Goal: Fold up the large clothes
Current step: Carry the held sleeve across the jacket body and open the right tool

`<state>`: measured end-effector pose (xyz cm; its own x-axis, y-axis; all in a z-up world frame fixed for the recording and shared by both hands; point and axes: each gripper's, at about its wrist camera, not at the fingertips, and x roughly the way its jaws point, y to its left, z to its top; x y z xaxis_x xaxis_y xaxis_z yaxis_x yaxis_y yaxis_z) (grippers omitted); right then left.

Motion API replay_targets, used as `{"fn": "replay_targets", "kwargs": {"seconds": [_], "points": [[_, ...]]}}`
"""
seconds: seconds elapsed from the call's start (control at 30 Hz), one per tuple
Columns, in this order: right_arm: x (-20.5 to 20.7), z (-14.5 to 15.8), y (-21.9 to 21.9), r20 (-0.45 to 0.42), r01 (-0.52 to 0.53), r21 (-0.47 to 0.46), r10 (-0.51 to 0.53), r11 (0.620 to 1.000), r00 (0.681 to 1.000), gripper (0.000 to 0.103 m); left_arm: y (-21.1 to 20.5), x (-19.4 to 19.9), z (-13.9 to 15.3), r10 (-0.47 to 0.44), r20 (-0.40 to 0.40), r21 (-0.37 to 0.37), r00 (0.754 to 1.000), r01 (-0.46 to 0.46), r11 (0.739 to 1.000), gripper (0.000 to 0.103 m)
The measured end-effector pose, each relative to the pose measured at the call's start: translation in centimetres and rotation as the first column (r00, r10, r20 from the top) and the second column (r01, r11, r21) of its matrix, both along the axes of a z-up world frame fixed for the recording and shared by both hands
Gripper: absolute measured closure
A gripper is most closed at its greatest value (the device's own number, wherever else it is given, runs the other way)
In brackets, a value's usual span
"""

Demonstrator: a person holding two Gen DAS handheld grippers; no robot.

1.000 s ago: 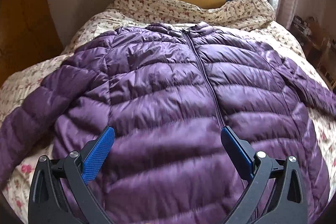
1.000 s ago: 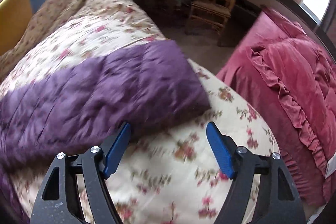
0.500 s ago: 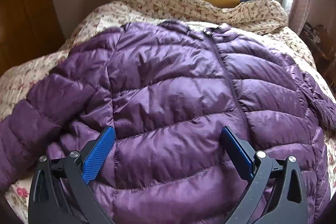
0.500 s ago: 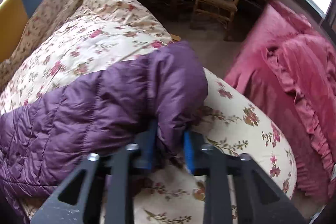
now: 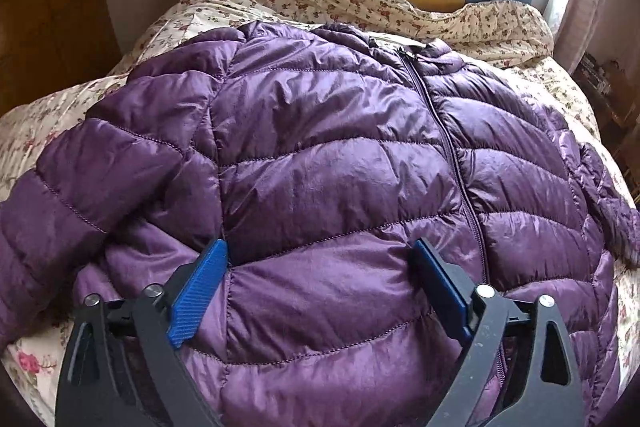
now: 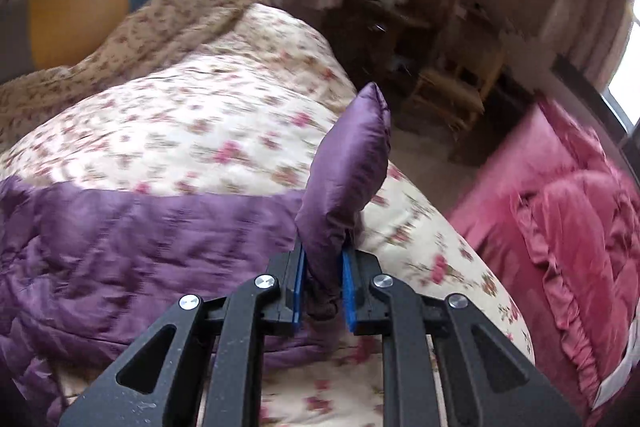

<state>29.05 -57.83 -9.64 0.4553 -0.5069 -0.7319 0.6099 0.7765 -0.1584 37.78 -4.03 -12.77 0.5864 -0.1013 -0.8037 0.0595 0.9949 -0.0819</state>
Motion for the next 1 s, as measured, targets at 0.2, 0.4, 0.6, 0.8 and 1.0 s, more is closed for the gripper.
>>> {"fn": "replay_targets", "kwargs": {"seconds": [0.2, 0.4, 0.6, 0.8, 1.0], "points": [[3.0, 0.3, 6.5, -0.003, -0.127, -0.029, 0.127, 0.991, 0.992, 0.089, 1.0, 0.3, 0.3, -0.014, -0.005, -0.043, 1.0, 0.014, 0.999, 0.019], [5.8, -0.2, 14.4, -0.009, -0.281, -0.049, 0.281, 0.958, 0.96, 0.089, 1.8, 0.2, 0.4, -0.032, 0.0, -0.07, 0.999, 0.032, 0.997, 0.02], [7.5, -1.4, 20.9, -0.016, -0.395, -0.033, 0.394, 0.918, 0.919, 0.089, 2.1, 0.0, 0.5, -0.054, 0.005, -0.083, 0.999, 0.054, 0.995, 0.02], [8.1, -2.6, 26.6, -0.025, -0.481, -0.013, 0.481, 0.877, 0.877, 0.089, 2.7, -0.2, 0.5, -0.074, 0.009, -0.097, 0.997, 0.074, 0.993, 0.025], [8.2, -3.8, 30.1, -0.05, -0.539, -0.008, 0.539, 0.842, 0.841, 0.089, 3.4, -0.4, 0.6, -0.088, 0.011, -0.118, 0.996, 0.089, 0.989, 0.027]]}}
